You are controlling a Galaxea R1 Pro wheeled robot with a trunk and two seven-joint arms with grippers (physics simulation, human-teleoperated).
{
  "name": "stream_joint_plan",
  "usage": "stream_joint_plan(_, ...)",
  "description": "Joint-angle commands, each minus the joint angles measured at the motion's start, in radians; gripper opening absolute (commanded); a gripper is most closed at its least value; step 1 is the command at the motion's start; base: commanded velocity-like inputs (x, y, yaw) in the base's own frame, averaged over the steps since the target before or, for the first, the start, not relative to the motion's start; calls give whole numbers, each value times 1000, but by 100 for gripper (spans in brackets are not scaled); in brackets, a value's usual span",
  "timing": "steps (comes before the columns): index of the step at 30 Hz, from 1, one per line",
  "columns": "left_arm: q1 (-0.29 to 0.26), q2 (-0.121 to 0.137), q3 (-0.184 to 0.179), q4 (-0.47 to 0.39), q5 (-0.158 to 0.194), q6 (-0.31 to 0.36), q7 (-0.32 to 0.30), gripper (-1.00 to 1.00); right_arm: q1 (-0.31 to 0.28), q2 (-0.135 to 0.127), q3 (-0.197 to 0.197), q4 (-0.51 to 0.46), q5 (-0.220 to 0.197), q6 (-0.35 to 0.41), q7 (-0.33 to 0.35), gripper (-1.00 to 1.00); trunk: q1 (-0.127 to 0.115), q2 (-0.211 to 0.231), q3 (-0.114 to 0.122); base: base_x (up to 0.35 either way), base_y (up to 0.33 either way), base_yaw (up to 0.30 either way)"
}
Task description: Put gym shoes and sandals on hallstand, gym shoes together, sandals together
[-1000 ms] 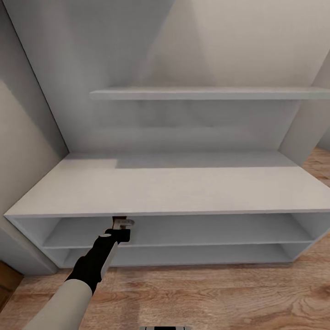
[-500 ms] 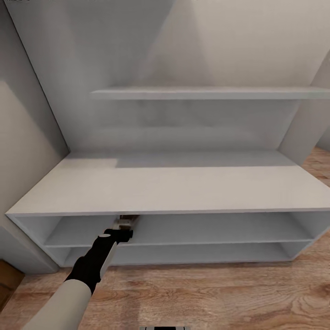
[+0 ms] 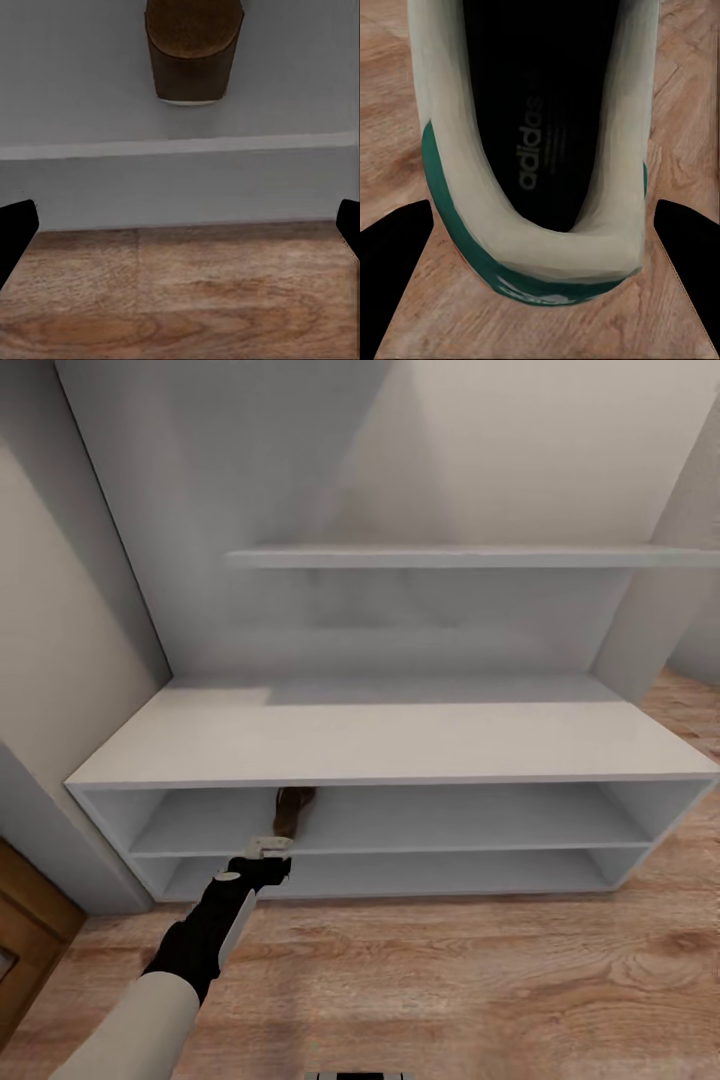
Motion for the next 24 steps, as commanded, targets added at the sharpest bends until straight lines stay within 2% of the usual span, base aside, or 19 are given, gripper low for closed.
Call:
stream_joint_plan(1,4,1,-2,-1,0,-13,3,100,-2,0,-8,0,5,-5,10,-100,-1,0,-1,-334,1,0)
stream_joint_plan(4,29,4,-1,-1,3,-44,-2,100,-2,1,-8,1,5,-4,10,-100,-1,0,-1,-334,1,0)
stream_joint_plan(5,72,7,0,0,5,-84,-7,100,-2,1,-7,1,5,-5,10,-100,-1,0,-1,-334,0,0)
stream_joint_plan(8,139,10,-1,1,5,-161,-28,100,-2,3,-7,1,5,-5,10,-100,-1,0,-1,-335,0,0)
stream_joint_plan(12,278,25,4,-1,4,-317,-152,100,-2,6,-6,6,5,-5,10,-100,-1,0,-1,-317,0,0)
stream_joint_plan(13,293,30,5,-1,4,-339,-171,100,-2,6,-6,6,5,-5,10,-100,-1,0,-1,-298,0,0)
stream_joint_plan(14,321,41,6,-1,5,-382,-208,100,-2,7,-5,8,5,-4,10,-100,-1,0,-1,-292,0,0)
stream_joint_plan(16,398,86,13,7,21,-506,-297,100,-2,8,-4,9,5,-5,11,-100,-1,0,-1,-268,0,0)
stream_joint_plan(18,443,110,24,10,46,-573,-335,100,-2,7,-5,10,5,-5,11,-100,-1,0,-1,-243,0,0)
stream_joint_plan(19,454,114,25,10,53,-585,-344,100,-2,7,-5,10,5,-5,11,-100,-1,0,-1,-235,0,0)
stream_joint_plan(22,507,151,44,5,89,-623,-415,100,-2,7,-4,10,5,-5,13,-100,-1,0,-1,-226,0,0)
stream_joint_plan(23,520,183,70,9,109,-631,-471,100,-2,7,-4,10,5,-5,13,-100,-1,0,-1,-169,0,0)
stream_joint_plan(24,523,194,81,10,113,-632,-492,100,-2,7,-4,10,5,-5,13,-100,-1,0,-1,-126,0,0)
